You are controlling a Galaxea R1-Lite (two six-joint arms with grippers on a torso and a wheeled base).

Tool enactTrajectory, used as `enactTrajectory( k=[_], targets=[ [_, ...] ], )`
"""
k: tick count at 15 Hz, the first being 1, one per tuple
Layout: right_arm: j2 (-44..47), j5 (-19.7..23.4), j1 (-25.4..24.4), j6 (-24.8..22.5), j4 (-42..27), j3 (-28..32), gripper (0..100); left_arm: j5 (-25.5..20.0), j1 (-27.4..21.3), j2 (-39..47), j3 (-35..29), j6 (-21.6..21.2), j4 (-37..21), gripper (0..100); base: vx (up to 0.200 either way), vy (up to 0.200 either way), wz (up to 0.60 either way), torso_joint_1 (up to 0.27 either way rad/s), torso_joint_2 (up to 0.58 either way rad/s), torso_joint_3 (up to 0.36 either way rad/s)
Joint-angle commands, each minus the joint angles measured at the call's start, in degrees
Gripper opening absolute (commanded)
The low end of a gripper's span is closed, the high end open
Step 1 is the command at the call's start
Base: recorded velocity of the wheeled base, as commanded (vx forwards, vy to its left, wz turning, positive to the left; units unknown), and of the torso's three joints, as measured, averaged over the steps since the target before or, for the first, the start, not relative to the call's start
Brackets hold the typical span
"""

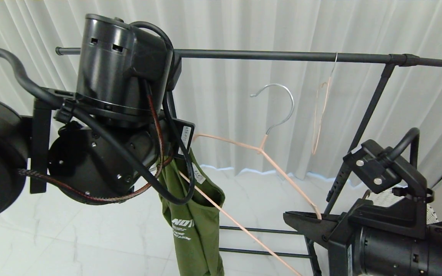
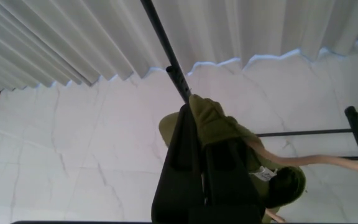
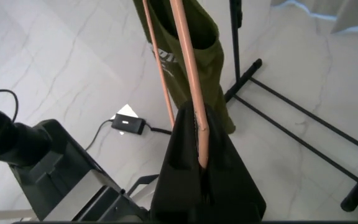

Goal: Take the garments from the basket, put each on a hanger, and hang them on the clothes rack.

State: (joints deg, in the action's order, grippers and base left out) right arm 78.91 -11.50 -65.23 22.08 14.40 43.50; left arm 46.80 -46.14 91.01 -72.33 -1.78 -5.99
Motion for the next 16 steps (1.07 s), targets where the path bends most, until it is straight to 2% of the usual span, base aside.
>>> enactTrajectory(
  k=[1, 6, 10, 12, 16],
  targets=[
    [1.0, -0.9, 0.5, 0.1, 0.0, -0.2, 0, 0.1, 0.0, -0.2, 0.3, 0.0, -0.1, 0, 0.000, 0.000, 0.00, 0.000, 0.00, 0.000],
    [0.2, -3.2, 5.4, 1.0, -0.4, -0.3, 0, 0.3, 1.1, -0.2, 0.6, -0.1, -0.1, 0, 0.000, 0.000, 0.00, 0.000, 0.00, 0.000],
    [0.5, -4.8, 8.3, 1.2, -0.4, -0.3, 0, 3.7, 0.8, 0.2, 1.3, 0.1, -0.1, 0, 0.000, 0.000, 0.00, 0.000, 0.00, 0.000],
    [0.5, -5.6, 9.4, 1.7, -0.4, -0.3, 0, 3.8, 0.8, 0.0, 1.3, 0.1, -0.1, 0, 0.000, 0.000, 0.00, 0.000, 0.00, 0.000],
    [0.7, -6.3, 9.8, 1.7, 0.1, 0.1, 0, 3.6, -1.9, 0.2, 0.9, 0.7, 0.1, 0, 0.000, 0.000, 0.00, 0.000, 0.00, 0.000]
  ],
)
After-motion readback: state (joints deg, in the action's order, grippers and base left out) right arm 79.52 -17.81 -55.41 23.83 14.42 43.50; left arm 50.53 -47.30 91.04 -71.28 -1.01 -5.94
